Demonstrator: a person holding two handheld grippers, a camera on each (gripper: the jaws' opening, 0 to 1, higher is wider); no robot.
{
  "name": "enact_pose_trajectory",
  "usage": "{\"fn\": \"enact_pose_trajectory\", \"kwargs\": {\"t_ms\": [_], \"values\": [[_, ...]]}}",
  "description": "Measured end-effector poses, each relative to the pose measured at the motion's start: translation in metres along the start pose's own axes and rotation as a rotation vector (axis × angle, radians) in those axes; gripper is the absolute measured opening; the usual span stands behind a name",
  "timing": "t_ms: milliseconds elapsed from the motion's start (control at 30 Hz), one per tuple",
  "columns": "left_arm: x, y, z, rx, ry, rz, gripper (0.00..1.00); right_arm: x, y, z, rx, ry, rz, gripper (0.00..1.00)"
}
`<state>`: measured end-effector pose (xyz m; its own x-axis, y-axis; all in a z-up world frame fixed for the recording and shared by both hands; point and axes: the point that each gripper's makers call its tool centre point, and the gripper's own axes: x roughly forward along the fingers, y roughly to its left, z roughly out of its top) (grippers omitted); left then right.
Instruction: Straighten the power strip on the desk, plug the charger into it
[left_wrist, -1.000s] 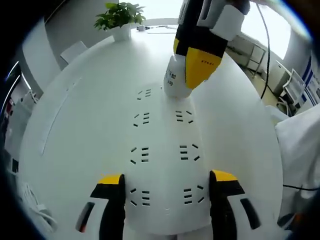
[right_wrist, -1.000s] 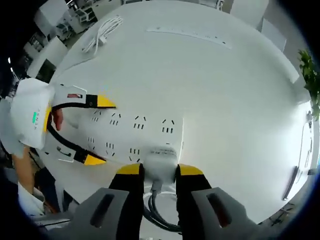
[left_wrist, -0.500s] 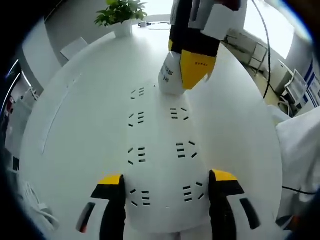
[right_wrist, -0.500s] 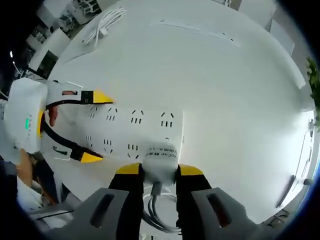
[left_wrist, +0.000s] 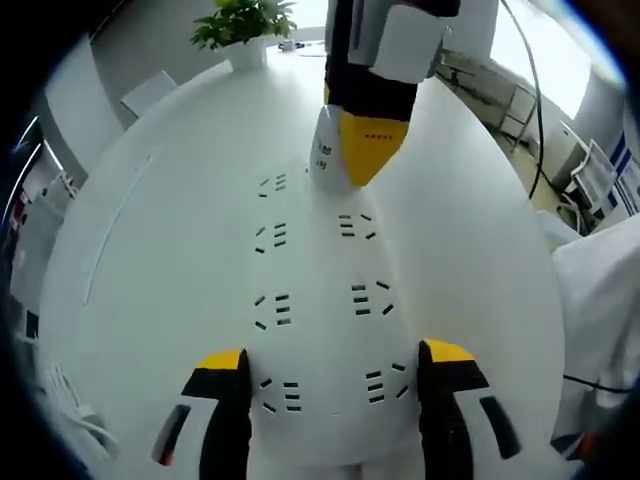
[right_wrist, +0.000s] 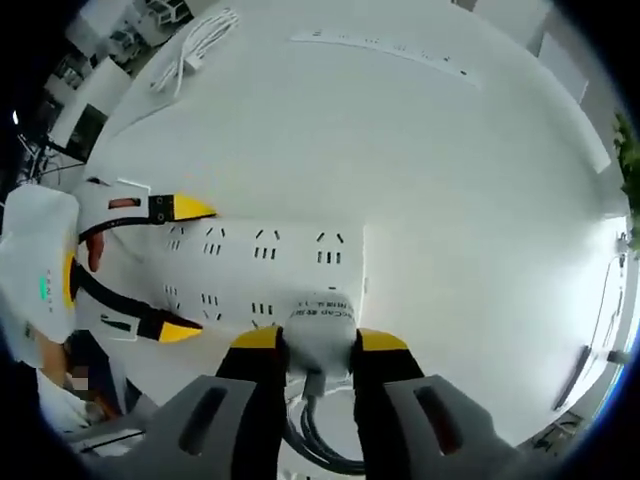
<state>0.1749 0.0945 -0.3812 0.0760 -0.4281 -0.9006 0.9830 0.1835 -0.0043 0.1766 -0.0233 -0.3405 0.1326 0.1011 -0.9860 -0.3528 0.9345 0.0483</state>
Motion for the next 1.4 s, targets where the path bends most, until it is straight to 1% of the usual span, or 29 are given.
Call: {"fn": "enact_pose_trajectory", "kwargs": {"t_ms": [100,133,233,400,500,600,767,900,1000,1100,1200,1267,1300,1333,1400], "values": [[0.0,0.0,0.0,-0.004,-0.002,0.001,0.67,0.002,-0.001,0.001,0.009,-0.016,0.016,0.24],[0.0,0.0,0.0,-0.007,-0.002,0.001,0.67,0.004,-0.004,0.007,0.017,-0.017,0.02,0.24],[0.0,0.0,0.001,-0.012,-0.005,0.002,0.67,0.006,-0.006,0.011,0.018,-0.026,0.018,0.25],[0.0,0.001,0.001,-0.022,-0.017,0.003,0.68,0.008,-0.002,0.007,0.024,-0.064,0.028,0.26],[0.0,0.0,0.001,-0.026,-0.022,0.005,0.68,0.01,-0.004,0.013,0.025,-0.08,0.036,0.27],[0.0,0.0,0.001,-0.033,-0.025,0.007,0.68,0.01,-0.001,0.01,0.02,-0.092,0.04,0.27],[0.0,0.0,0.0,-0.037,-0.034,0.006,0.69,0.008,0.001,0.009,0.022,-0.134,0.092,0.29],[0.0,0.0,0.0,-0.039,-0.031,0.004,0.69,0.008,0.001,0.014,0.02,-0.158,0.119,0.31],[0.0,0.0,0.0,-0.04,-0.036,0.004,0.69,0.007,-0.001,0.019,0.027,-0.169,0.125,0.31],[0.0,0.0,0.0,-0.039,-0.036,0.005,0.69,0.003,-0.001,0.019,0.016,-0.18,0.132,0.31],[0.0,0.0,0.001,-0.04,-0.033,0.005,0.69,-0.002,0.0,0.021,-0.005,-0.205,0.142,0.32],[0.001,-0.001,0.001,-0.04,-0.033,0.005,0.69,-0.007,0.004,0.023,-0.047,-0.233,0.162,0.36],[0.001,-0.001,0.001,-0.041,-0.033,0.005,0.69,-0.009,0.006,0.022,-0.086,-0.236,0.173,0.38],[0.001,-0.001,0.001,-0.041,-0.033,0.005,0.69,-0.011,0.007,0.019,-0.131,-0.24,0.17,0.38],[0.001,-0.001,0.001,-0.041,-0.032,0.006,0.69,-0.013,0.007,0.017,-0.189,-0.252,0.15,0.38]]}}
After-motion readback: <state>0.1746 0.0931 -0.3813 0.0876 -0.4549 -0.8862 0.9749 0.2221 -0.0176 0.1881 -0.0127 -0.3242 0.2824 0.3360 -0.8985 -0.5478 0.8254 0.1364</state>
